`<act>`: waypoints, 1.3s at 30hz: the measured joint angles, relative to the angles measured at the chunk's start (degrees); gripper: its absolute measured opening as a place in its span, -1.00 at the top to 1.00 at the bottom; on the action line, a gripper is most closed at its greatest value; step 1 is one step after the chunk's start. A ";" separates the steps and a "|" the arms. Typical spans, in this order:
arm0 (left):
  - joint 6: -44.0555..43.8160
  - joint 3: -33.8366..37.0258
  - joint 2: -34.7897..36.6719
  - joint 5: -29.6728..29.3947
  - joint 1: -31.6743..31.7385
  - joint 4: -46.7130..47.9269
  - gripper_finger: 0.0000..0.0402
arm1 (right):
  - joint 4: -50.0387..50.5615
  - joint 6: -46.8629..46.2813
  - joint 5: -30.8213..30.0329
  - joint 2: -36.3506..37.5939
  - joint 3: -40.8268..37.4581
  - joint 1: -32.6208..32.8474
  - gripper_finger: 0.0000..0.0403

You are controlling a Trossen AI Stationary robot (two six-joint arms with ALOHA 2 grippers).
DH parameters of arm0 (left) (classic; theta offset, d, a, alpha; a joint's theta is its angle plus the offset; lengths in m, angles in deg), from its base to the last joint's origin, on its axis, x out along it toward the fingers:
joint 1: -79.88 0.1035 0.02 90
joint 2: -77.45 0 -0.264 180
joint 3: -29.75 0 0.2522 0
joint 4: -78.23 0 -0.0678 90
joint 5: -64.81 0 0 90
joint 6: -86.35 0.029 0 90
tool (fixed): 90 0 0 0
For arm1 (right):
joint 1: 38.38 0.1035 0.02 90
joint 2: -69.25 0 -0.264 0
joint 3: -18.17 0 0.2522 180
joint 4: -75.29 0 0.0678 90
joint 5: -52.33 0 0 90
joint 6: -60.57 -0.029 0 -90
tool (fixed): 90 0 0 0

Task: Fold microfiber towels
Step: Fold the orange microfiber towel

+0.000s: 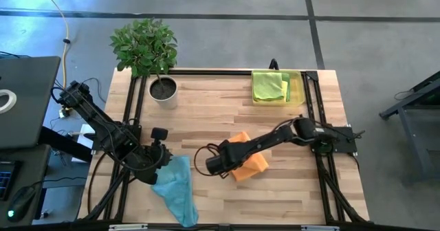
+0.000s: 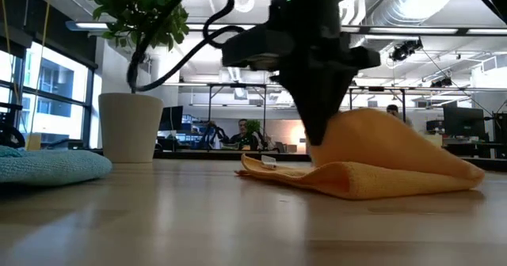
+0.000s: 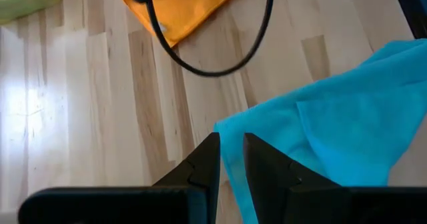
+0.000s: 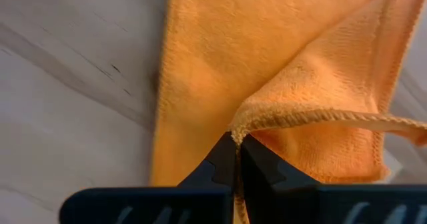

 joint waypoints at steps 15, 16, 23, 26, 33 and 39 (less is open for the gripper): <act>0.00 0.00 -0.02 0.02 -0.02 0.04 0.71 | -5.20 1.25 -4.36 -1.84 1.98 1.52 0.86; 0.00 0.00 -0.02 0.03 -0.02 0.02 0.71 | -6.30 2.34 -5.03 -1.84 1.98 1.69 0.79; -0.24 0.00 -0.02 0.11 -0.02 0.04 0.71 | -3.24 6.61 -6.16 -1.84 3.74 1.77 0.26; -1.37 0.00 -0.02 0.13 -0.02 0.03 0.71 | 5.60 7.87 -8.72 -1.80 6.35 1.68 0.15; -2.70 1.10 -0.04 0.15 -0.02 -0.01 0.71 | 12.76 12.94 -15.28 -1.00 8.01 2.65 0.14; -4.36 2.10 -0.04 0.22 -0.02 0.12 0.71 | 13.28 17.00 -13.53 0.05 2.09 4.19 0.14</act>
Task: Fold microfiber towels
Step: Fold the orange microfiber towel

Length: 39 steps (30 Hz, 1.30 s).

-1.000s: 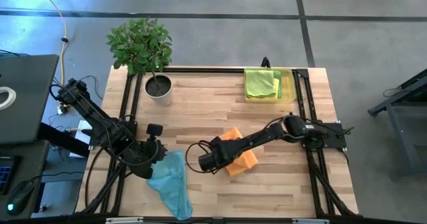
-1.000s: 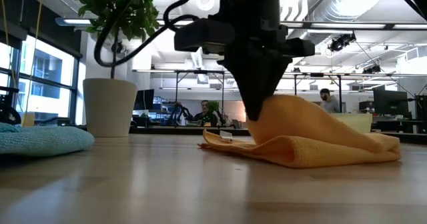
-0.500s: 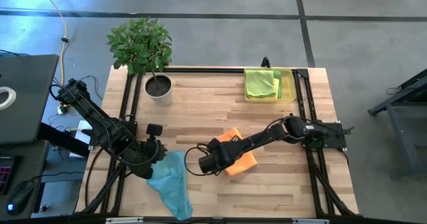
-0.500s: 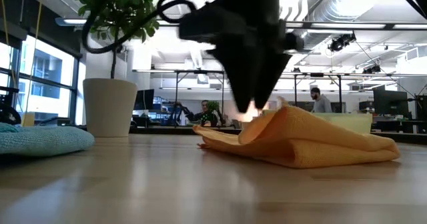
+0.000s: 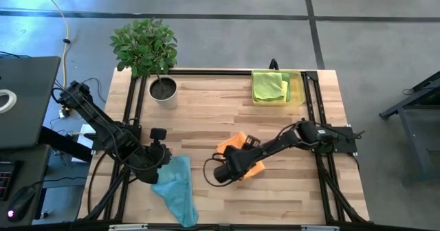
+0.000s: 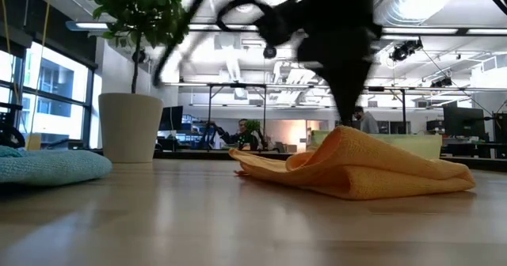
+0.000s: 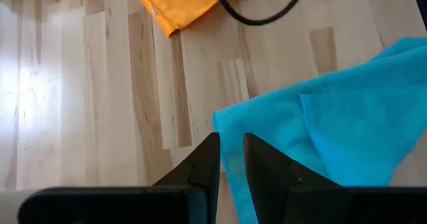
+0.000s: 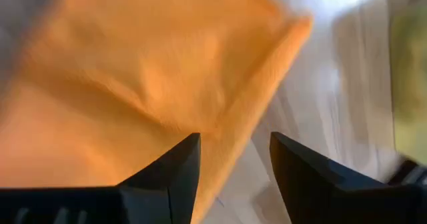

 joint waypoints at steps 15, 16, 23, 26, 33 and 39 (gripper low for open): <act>-1.70 0.05 0.00 -0.04 0.00 -0.32 0.71 | -8.35 3.67 6.63 0.98 -13.50 -3.47 0.30; -1.73 0.04 0.00 -0.05 0.00 -0.31 0.71 | -8.36 4.25 5.59 0.98 -12.41 -3.80 0.32; -1.85 0.04 0.00 -0.64 0.00 -0.32 0.71 | -14.22 10.41 -4.66 1.04 -6.67 -6.16 0.36; -2.01 0.04 0.00 -0.70 0.00 -0.31 0.71 | -20.72 12.89 -10.06 1.04 -6.56 -7.25 0.36; -2.54 0.05 0.00 -0.70 0.00 -0.26 0.71 | -23.29 15.49 -13.39 1.43 -5.87 -8.16 0.36; -2.73 0.07 0.02 -0.68 0.00 -0.09 0.71 | -15.64 5.13 -5.75 4.11 -6.45 -4.46 0.36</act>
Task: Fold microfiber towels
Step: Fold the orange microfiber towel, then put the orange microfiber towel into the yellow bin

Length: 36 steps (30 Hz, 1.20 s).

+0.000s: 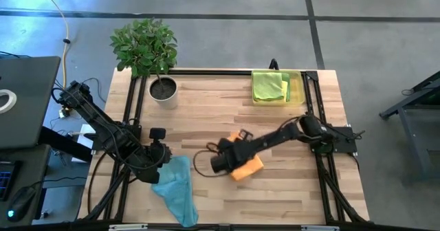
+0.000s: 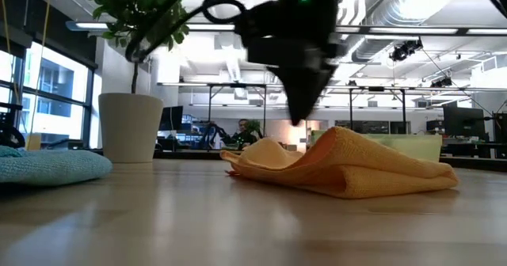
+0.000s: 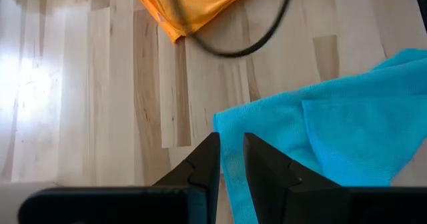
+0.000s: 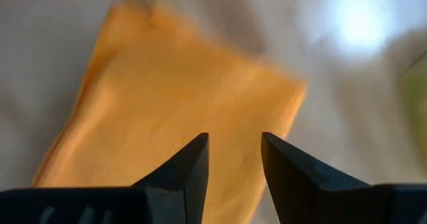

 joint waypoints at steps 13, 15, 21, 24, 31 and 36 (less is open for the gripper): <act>0.09 0.02 0.00 0.17 -0.02 -0.04 0.71 | -9.40 -30.44 10.66 0.71 -11.30 12.49 0.36; 0.47 0.02 0.00 0.16 -0.02 -0.06 0.71 | -10.10 -31.58 10.64 0.69 -12.83 12.98 0.36; 0.21 0.02 0.00 0.15 -0.02 -0.09 0.71 | -8.51 -22.46 6.06 1.20 -17.53 12.19 0.36; -0.80 0.02 0.00 0.11 -0.03 -0.11 0.71 | -5.89 -13.92 1.20 1.09 -19.73 10.66 0.36; -4.82 0.02 0.00 -0.52 -0.04 -0.15 0.71 | 8.36 -2.45 -3.02 0.70 -22.06 3.78 0.36; -7.24 0.02 0.00 -0.54 -0.04 -0.14 0.71 | 12.04 0.56 -3.66 4.96 -22.06 1.76 0.36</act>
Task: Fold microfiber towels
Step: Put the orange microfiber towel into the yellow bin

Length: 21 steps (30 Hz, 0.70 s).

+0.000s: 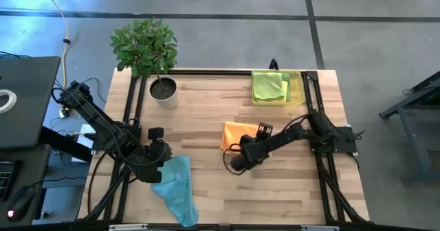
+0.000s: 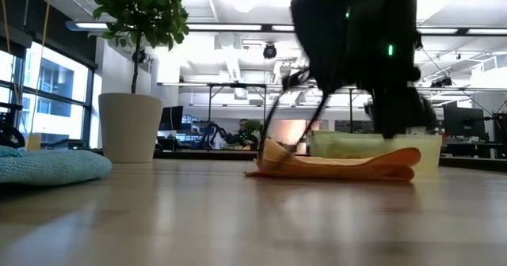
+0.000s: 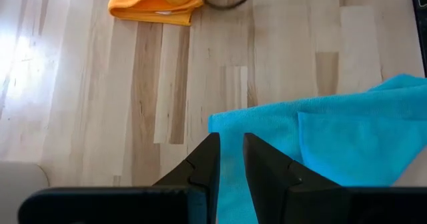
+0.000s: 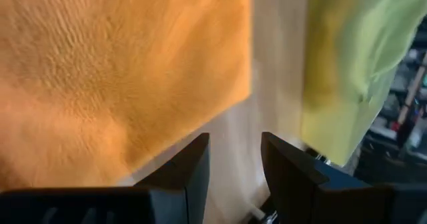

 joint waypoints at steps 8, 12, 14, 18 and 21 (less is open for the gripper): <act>-0.75 0.00 0.00 -0.87 0.09 -0.05 0.71 | -7.25 -5.53 -2.58 19.18 -10.50 -0.26 0.37; -0.76 0.00 0.00 -1.03 0.09 -0.08 0.71 | -22.41 -17.26 5.77 33.04 -25.29 -1.34 0.37; -0.76 0.00 0.00 -1.03 0.09 -0.10 0.71 | -31.91 -23.08 9.61 38.63 -31.39 -1.41 0.37; -0.74 0.00 0.00 -1.06 0.09 -0.10 0.71 | -43.33 -29.83 11.48 45.47 -40.77 -1.35 0.35; 0.26 0.00 0.00 -1.16 0.09 -0.10 0.71 | -50.02 -33.00 12.22 47.48 -45.49 -1.44 0.26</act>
